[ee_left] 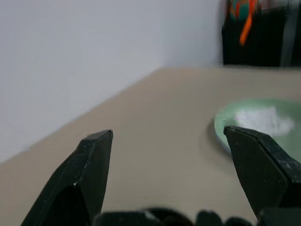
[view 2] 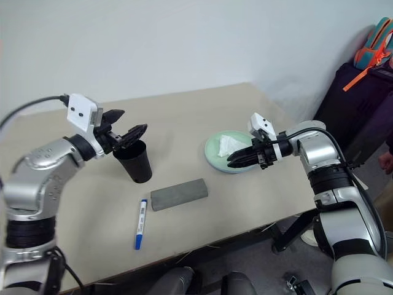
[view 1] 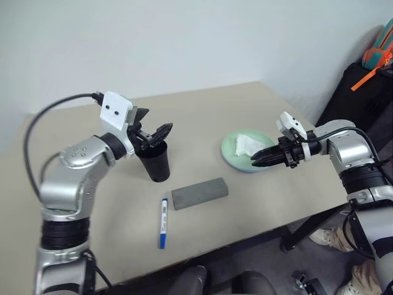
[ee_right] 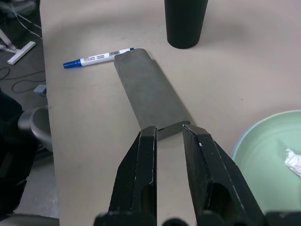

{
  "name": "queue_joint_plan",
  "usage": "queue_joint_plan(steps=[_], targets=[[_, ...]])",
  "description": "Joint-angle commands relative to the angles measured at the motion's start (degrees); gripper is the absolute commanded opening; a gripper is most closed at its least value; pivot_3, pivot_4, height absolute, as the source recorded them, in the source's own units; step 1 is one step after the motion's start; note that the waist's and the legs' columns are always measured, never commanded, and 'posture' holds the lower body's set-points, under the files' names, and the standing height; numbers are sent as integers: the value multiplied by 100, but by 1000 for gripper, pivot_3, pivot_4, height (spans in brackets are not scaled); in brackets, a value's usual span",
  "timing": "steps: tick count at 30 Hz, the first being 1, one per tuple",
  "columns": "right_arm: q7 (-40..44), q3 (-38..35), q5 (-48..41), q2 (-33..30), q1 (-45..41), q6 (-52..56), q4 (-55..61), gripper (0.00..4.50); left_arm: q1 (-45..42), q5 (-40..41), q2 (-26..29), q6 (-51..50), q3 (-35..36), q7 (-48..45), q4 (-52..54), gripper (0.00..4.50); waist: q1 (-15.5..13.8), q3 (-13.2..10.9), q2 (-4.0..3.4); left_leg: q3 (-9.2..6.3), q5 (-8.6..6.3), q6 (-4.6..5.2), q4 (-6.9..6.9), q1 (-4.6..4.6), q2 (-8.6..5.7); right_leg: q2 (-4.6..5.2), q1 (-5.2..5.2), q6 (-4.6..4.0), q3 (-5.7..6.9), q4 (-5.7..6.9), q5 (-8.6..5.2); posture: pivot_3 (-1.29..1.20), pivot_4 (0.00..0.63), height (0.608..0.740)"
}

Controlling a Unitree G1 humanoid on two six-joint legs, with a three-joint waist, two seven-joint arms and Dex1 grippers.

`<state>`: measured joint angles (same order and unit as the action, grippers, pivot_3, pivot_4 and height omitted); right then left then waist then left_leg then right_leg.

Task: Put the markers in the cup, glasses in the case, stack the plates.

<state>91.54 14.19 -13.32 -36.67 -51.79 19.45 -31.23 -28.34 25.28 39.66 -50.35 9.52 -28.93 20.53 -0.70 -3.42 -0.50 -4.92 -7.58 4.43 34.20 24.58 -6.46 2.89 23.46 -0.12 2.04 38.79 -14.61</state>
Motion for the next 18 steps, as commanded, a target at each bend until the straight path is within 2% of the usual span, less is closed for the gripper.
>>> queue_joint_plan(steps=[1,3,5,7,11,15,18], targets=[[39,-168,-42,-24,-144,-32,149,936,-366,818,461,-2236,157,-13,772,4019,2,0,-1,-1,0,0,0,0,0,-3,0,0,-1,1,0,0,0,735],[51,-158,-36,-20,-152,-38,133,936,-538,1302,619,-3507,252,-226,928,4019,0,-1,0,-5,0,0,1,-1,0,-5,-2,0,0,1,0,0,0,735],[56,-153,-33,-13,-163,-35,121,936,-507,1611,755,-4121,290,-200,1000,4019,1,-2,-1,-7,0,0,2,-2,0,-6,-3,0,0,2,0,0,0,735],[66,-150,-29,-14,-169,-43,105,936,-321,2003,927,-4215,291,-3,985,4019,2,-2,-1,-8,0,-1,1,-2,0,-7,-2,-1,-1,3,0,0,0,735],[81,-140,-16,-7,-186,-60,83,936,79,2901,1635,-4215,-99,601,905,4019,45,-2,-2,-8,1,-2,-4,-4,1,-7,1,-4,-6,3,-1,0,0,735],[89,-138,-6,0,-204,-87,47,936,280,3796,1858,-4215,-265,1369,783,4019,39,-3,-2,-6,1,-2,-7,-4,1,-4,0,-12,-10,1,-6,0,0,735],[95,-133,-22,-7,-192,-73,83,936,580,4460,1677,-4215,-433,2250,659,4019,40,-2,-2,-5,1,-2,-7,-3,0,-3,-1,-15,-11,1,-8,0,0,735]])
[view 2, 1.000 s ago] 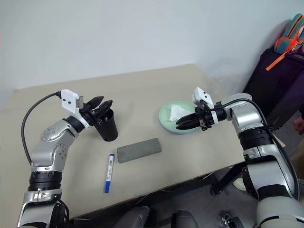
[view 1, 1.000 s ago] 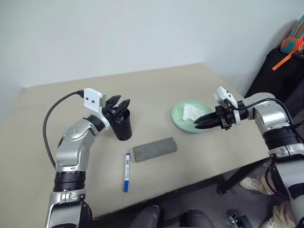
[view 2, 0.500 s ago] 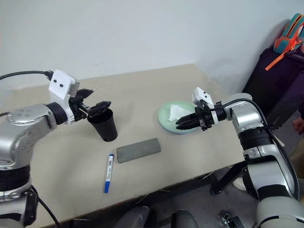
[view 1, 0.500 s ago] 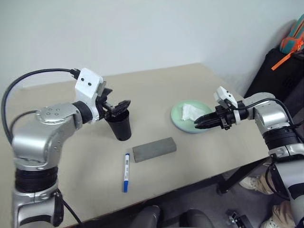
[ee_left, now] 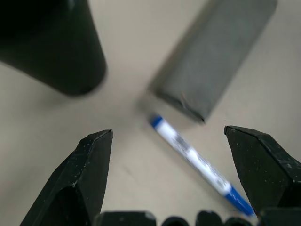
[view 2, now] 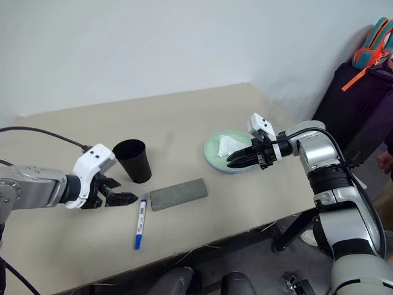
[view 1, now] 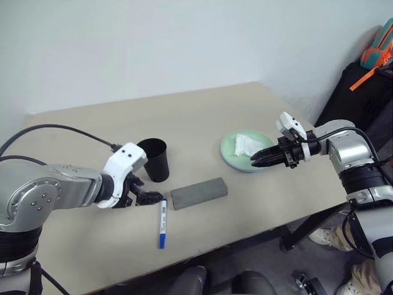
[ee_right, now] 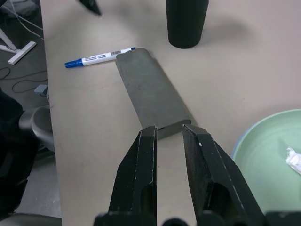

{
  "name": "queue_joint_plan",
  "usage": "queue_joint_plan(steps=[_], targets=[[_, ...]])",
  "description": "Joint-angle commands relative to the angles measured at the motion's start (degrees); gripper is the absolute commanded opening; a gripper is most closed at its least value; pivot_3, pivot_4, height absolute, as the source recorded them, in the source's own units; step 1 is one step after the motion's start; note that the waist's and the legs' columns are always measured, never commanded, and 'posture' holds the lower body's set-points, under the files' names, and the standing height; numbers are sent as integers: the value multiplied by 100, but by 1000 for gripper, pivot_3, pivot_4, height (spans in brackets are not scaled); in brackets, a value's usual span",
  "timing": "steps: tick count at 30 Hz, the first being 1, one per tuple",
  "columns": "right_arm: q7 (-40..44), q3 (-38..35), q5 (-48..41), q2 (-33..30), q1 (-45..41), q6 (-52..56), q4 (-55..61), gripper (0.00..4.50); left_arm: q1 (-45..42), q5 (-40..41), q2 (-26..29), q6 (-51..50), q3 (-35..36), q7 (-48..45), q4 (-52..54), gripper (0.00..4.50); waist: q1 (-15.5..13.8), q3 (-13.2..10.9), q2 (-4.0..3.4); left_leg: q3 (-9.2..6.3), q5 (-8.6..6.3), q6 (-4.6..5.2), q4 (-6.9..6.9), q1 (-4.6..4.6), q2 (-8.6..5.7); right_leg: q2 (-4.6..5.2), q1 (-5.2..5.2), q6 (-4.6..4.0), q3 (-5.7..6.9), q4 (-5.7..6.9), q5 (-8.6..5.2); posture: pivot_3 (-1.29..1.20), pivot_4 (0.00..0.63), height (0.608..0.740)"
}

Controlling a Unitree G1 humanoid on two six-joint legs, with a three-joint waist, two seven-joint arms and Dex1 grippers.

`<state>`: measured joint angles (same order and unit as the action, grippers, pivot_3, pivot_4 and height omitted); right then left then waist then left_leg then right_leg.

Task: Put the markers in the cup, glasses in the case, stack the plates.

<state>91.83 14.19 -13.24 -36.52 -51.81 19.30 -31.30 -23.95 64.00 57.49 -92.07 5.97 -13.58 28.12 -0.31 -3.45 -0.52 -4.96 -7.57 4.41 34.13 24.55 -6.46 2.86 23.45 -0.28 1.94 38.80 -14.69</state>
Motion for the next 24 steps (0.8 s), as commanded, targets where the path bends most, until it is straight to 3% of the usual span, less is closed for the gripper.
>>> queue_joint_plan(steps=[1,11,21,24], targets=[[66,-131,-31,-23,-188,-56,96,936,214,754,-160,-43,-142,981,-150,4019,2,0,0,0,0,0,-1,-1,0,0,1,0,-2,0,0,0,0,735],[67,-125,-35,-11,-201,-60,78,936,416,1732,-838,-43,-447,3071,-646,4019,-19,1,2,2,0,0,0,0,0,1,2,-1,-4,0,0,0,0,735],[62,-140,-23,5,-193,-35,110,936,429,2159,-1015,-43,-804,3981,-884,4019,-43,2,2,2,0,0,2,0,0,1,1,-1,-4,0,0,0,0,735],[58,-141,-24,11,-187,-27,125,936,400,2197,-1014,-42,-811,4115,-912,3495,-43,3,2,3,0,0,2,-1,0,2,1,-2,-4,1,0,0,0,735]])
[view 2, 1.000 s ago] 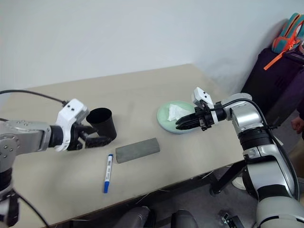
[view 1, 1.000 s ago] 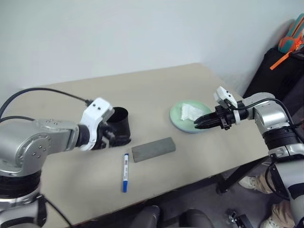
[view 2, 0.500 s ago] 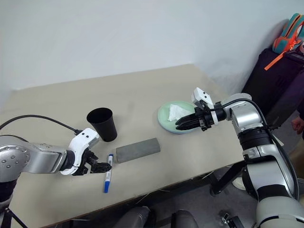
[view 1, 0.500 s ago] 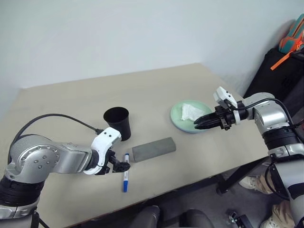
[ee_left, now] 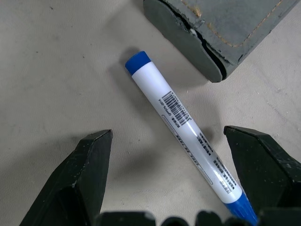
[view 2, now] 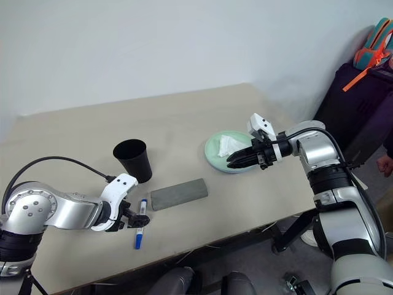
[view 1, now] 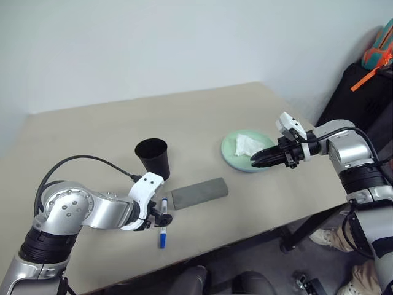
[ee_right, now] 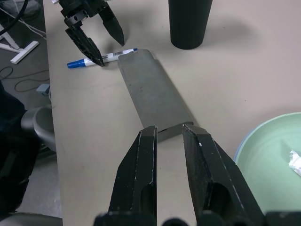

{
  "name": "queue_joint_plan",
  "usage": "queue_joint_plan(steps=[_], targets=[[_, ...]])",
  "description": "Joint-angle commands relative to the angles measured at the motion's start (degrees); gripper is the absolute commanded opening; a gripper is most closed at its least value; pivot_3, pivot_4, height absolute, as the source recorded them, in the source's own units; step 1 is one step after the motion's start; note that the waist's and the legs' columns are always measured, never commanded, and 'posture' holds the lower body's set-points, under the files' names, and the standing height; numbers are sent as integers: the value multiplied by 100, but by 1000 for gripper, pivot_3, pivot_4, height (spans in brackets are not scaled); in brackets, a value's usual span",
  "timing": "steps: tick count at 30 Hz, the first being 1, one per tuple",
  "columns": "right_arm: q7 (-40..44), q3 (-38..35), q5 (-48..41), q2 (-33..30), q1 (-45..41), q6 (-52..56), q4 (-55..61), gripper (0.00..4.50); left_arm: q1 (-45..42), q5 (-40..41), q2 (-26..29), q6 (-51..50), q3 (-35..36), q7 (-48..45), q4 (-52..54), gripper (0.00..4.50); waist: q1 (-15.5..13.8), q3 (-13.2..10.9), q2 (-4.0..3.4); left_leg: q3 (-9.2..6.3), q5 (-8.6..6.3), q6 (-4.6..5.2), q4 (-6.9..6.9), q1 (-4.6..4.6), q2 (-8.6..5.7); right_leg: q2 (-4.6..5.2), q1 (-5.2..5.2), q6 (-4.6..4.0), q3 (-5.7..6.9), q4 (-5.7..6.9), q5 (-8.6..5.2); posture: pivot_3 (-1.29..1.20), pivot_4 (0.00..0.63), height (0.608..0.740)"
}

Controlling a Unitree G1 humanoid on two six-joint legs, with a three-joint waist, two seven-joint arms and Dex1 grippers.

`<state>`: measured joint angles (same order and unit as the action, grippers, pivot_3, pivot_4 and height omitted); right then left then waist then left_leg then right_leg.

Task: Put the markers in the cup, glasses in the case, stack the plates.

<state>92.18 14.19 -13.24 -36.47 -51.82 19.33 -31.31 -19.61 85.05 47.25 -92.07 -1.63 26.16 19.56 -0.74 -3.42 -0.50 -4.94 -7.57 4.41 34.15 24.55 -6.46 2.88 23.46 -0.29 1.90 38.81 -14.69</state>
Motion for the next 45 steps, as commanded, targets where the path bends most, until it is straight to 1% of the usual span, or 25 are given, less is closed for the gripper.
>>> queue_joint_plan(steps=[1,10,16,20,25,30,34,39,40,43,45], targets=[[21,-141,-22,8,-186,-31,124,936,-58,94,35,-42,-79,147,-50,3102,1,1,-1,0,0,0,0,0,0,0,0,0,0,0,0,0,0,735],[0,-154,-14,50,-188,-45,112,936,-188,128,246,-43,-190,108,-99,99,-1,1,-1,3,0,0,1,2,0,2,0,0,-1,-3,0,0,0,735],[-2,-167,-6,50,-202,-53,97,936,-249,39,305,-43,-218,87,-140,88,-1,1,-1,3,0,0,0,1,0,1,1,0,-1,-3,0,0,0,735],[10,-169,-4,37,-201,-50,98,936,-349,53,476,-43,-200,-151,-106,88,0,0,-1,3,0,0,0,1,0,1,1,0,-1,-3,0,0,0,735],[12,-169,15,48,-239,-62,57,936,-736,-117,960,-43,-71,-814,-74,88,-1,0,0,2,0,0,0,4,0,2,3,-1,2,-2,0,0,0,735],[9,-167,27,70,-273,-84,13,936,-1064,-418,1241,191,207,-1705,126,88,0,-1,-1,4,0,0,-2,4,0,1,5,0,0,-3,-1,0,0,735],[-3,-164,27,99,-287,-84,2,936,-1143,-859,1152,1151,673,-2854,543,88,1,-1,0,5,0,0,-4,6,0,3,7,-1,0,-5,-1,0,0,735],[-8,-162,31,119,-297,-86,3,936,-1049,-1246,682,2430,1235,-4143,603,88,0,-1,-1,12,0,0,-10,5,0,5,10,-2,-5,-8,-1,0,0,735],[-8,-163,31,121,-304,-88,-3,936,-1093,-1362,575,2654,1309,-4271,526,88,0,-1,-1,12,0,0,-10,5,0,5,10,-2,-5,-8,-1,0,0,735],[-12,-166,28,128,-317,-87,-14,936,-1286,-2283,46,3679,1449,-4156,6,88,-1,-1,0,12,0,0,-11,4,0,5,8,-2,-4,-8,-1,0,0,735],[-19,-166,29,137,-316,-90,-19,936,-1315,-2793,-205,4195,1432,-4227,-261,88,-1,-1,0,11,0,0,-10,3,0,5,7,-5,-3,-8,1,0,0,735]])
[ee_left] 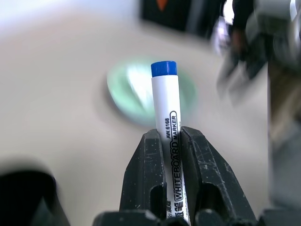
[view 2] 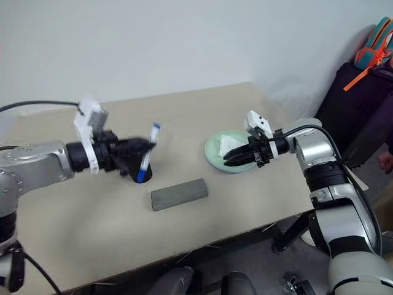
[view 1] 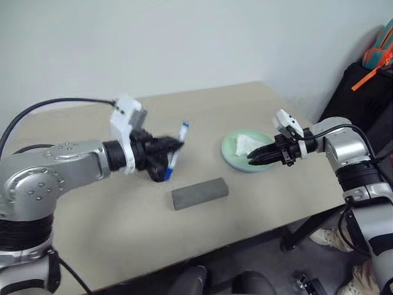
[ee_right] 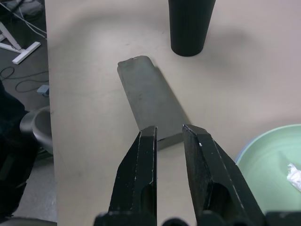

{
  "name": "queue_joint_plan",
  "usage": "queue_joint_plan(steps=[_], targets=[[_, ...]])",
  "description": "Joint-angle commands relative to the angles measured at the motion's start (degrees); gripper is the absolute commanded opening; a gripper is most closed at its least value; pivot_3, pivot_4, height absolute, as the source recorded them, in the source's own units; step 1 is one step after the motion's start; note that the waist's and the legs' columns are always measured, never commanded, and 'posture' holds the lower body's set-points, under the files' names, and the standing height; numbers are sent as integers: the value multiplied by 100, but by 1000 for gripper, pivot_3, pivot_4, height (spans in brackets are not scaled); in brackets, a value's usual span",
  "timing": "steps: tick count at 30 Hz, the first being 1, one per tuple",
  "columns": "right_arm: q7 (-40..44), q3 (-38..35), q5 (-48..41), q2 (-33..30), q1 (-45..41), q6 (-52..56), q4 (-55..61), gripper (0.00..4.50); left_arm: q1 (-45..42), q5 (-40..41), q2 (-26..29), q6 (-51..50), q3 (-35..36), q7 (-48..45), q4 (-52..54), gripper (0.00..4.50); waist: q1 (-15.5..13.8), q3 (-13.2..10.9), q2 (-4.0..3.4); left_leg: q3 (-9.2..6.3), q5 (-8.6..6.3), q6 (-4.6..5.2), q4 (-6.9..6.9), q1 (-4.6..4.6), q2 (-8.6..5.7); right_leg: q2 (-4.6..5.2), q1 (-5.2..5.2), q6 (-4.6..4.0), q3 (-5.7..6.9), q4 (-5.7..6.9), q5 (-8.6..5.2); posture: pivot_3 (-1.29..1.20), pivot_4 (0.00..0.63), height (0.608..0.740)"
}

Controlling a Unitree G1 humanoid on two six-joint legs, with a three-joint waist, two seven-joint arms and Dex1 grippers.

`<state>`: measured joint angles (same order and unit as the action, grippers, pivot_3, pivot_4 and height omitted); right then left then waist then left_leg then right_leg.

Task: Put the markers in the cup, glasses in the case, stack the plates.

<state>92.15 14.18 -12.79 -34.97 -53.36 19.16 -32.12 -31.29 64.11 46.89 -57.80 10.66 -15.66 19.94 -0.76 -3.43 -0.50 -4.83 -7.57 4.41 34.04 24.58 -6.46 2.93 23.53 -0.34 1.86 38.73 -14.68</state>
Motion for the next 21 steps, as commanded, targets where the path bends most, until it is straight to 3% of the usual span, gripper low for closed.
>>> queue_joint_plan(steps=[1,11,21], targets=[[-19,-165,-15,-9,-162,-74,61,936,-142,-897,-228,947,169,-136,-364,88,1,0,0,0,0,0,1,1,0,0,0,0,0,0,0,0,0,735],[3,-172,-20,-9,-191,-80,57,936,152,-3286,-887,3266,-233,-638,-1527,88,0,1,1,3,0,1,0,1,0,-2,3,12,-1,-5,7,0,0,735],[-155,-307,-41,55,-448,-214,-223,936,536,-4183,-1546,4160,-314,-833,-2261,88,-1,2,1,2,-1,1,6,2,0,-2,2,14,3,-1,10,0,0,735]])
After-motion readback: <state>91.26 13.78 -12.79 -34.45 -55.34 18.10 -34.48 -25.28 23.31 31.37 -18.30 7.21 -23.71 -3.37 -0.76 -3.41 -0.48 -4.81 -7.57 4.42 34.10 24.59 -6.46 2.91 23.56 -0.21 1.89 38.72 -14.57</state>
